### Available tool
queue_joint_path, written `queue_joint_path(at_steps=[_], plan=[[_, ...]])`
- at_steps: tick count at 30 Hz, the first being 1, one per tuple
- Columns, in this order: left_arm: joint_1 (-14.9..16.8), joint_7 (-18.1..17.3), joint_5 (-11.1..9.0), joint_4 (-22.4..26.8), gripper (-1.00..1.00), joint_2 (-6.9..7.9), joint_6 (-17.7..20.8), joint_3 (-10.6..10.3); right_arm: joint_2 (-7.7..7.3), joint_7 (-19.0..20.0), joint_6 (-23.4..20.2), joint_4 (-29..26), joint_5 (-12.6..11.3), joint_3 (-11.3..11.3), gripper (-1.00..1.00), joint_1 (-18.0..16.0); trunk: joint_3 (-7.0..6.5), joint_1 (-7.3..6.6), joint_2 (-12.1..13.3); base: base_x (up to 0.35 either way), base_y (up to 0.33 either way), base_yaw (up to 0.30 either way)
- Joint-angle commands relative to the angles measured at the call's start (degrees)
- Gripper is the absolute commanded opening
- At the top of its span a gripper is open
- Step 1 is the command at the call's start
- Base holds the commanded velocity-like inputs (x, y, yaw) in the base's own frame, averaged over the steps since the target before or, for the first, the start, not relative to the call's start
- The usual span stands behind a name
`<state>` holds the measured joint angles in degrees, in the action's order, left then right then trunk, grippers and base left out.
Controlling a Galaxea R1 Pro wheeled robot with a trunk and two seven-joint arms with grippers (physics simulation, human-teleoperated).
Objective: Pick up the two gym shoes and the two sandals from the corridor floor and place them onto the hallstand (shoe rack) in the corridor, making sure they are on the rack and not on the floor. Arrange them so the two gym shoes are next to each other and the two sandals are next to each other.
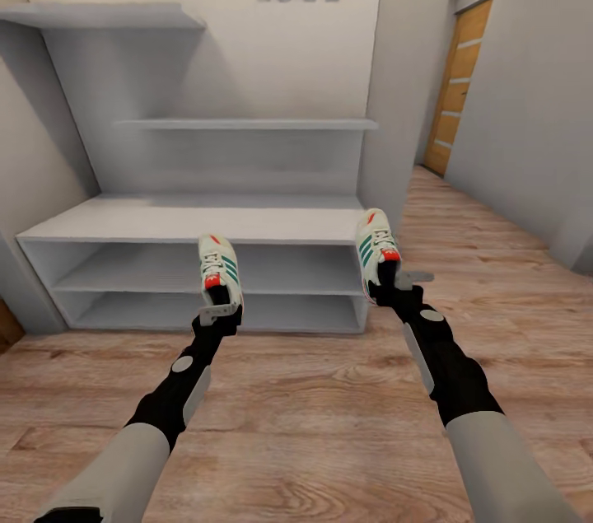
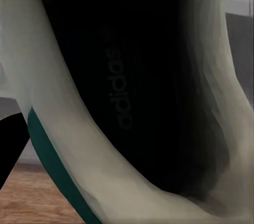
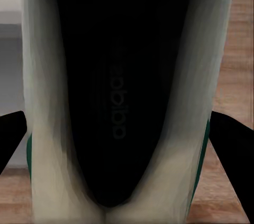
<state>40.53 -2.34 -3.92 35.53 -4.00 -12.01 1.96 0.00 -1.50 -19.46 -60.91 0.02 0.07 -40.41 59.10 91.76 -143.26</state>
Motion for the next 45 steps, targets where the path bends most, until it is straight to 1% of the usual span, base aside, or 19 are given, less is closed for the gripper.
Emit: queue_joint_path(at_steps=[1,7,23,26,29,30,31,33,34,35,36,37,38,39,40,41,43,44,45], plan=[[0.0,-0.2,-0.4,0.0,-1.0,-0.04,-0.1,0.2,0.0,-0.2,-0.3,-0.1,0.0,0.0,-1.0,0.0,0.0,-0.01,0.0,0.0,0.0,-0.246],[0.1,-0.2,-0.4,0.0,-1.0,-0.04,-0.1,0.2,0.0,-0.2,-0.3,-0.1,0.1,0.0,-1.0,0.0,-0.18,-0.01,0.0,0.0,0.0,-0.152],[0.0,-0.2,-0.4,0.0,-1.0,-0.04,-0.1,0.2,0.0,-0.2,-0.2,-0.1,0.0,-0.3,-1.0,0.0,-0.19,-0.01,0.0,0.0,0.0,-0.005],[0.1,-0.2,-0.4,0.0,-1.0,-0.04,-0.1,0.2,-0.1,-0.2,0.0,-0.2,-0.2,-1.6,-1.0,0.0,-0.19,-0.01,0.0,0.0,0.0,0.0],[0.0,-0.2,-0.4,0.0,-1.0,-0.04,-0.1,0.2,-0.2,-0.1,0.2,-0.2,-0.6,-9.8,-1.0,0.0,-0.19,-0.01,0.0,0.0,0.0,0.0],[0.1,-0.2,-0.4,0.0,-1.0,-0.04,-0.1,0.2,-0.25,-0.1,0.2,-0.2,-0.7,-11.5,-1.0,0.0,-0.19,-0.01,0.0,0.0,0.0,0.0],[0.0,-0.2,-0.4,0.0,-1.0,-0.04,-0.1,0.2,-0.32,-0.1,0.1,-0.2,-0.7,-15.2,-1.0,0.0,-0.19,-0.01,0.0,0.0,0.0,0.0],[0.1,-0.2,-0.4,0.0,-1.0,-0.04,-0.1,0.2,-0.38,-0.1,0.0,-0.2,-0.8,-19.2,-1.0,0.0,-0.19,-0.01,0.0,0.0,0.0,0.0],[0.0,-0.2,-0.4,-0.1,-1.0,-0.04,-0.1,0.2,-0.5,0.0,-0.1,-0.2,-0.8,-23.5,-1.0,0.0,-0.19,-0.01,0.0,0.0,0.0,0.0],[0.0,-0.2,-0.4,-0.1,-1.0,-0.04,-0.1,0.2,-0.63,0.1,-0.2,-0.2,-0.8,-25.7,-1.0,0.0,-0.19,-0.01,0.0,0.0,0.0,0.0],[0.0,-0.2,-0.4,-0.1,-1.0,-0.04,-0.1,0.2,-1.39,0.2,-0.3,-0.2,-0.8,-30.3,-1.0,0.0,-0.19,-0.01,0.0,0.0,0.0,0.0],[0.0,-0.2,-0.4,-0.1,-1.0,-0.06,-0.1,0.2,-2.99,0.2,-0.4,-0.2,-0.8,-35.0,-1.0,0.0,-0.19,-0.01,0.0,0.0,0.0,0.0],[0.0,-0.2,-0.4,-0.1,-1.0,-0.07,-0.1,0.2,-4.02,0.3,-0.4,-0.2,-0.8,-37.2,-1.0,0.0,-0.19,-0.01,0.0,0.0,0.0,0.0],[0.0,-0.2,-0.4,-0.1,-1.0,-0.09,-0.1,0.1,-6.3,0.3,-0.4,-0.2,-0.8,-41.5,-1.0,0.0,-0.19,-0.01,0.0,0.0,0.0,0.0],[0.0,-0.2,-0.4,-0.1,-1.0,-0.12,-0.1,0.1,-7.5,0.3,-0.4,-0.2,-0.7,-43.5,-1.0,0.0,-0.19,-0.01,0.0,0.0,0.0,0.0],[0.0,-0.2,-0.4,-0.1,-1.0,-0.17,-0.1,0.1,-10.04,0.3,-0.5,-0.1,-0.6,-47.1,-1.0,0.0,-0.19,-0.01,0.0,0.0,0.0,0.0],[0.0,-0.2,-0.3,-0.1,-1.0,-0.25,-0.1,0.0,-12.72,0.4,-0.5,-0.1,-0.5,-50.2,-1.0,0.0,-0.19,-0.01,0.0,0.0,0.0,0.0],[0.0,-0.2,-0.3,-0.1,-1.0,-0.34,-0.1,0.0,-15.37,0.4,-0.5,0.0,-0.4,-52.7,-1.0,0.0,-0.19,-0.01,0.0,0.0,0.0,0.0],[0.0,-0.2,-0.3,-0.1,-1.0,-0.36,-0.1,0.0,-16.64,0.4,-0.5,0.1,-0.4,-53.7,-1.0,0.0,-0.19,-0.01,0.0,0.0,0.0,0.0]])
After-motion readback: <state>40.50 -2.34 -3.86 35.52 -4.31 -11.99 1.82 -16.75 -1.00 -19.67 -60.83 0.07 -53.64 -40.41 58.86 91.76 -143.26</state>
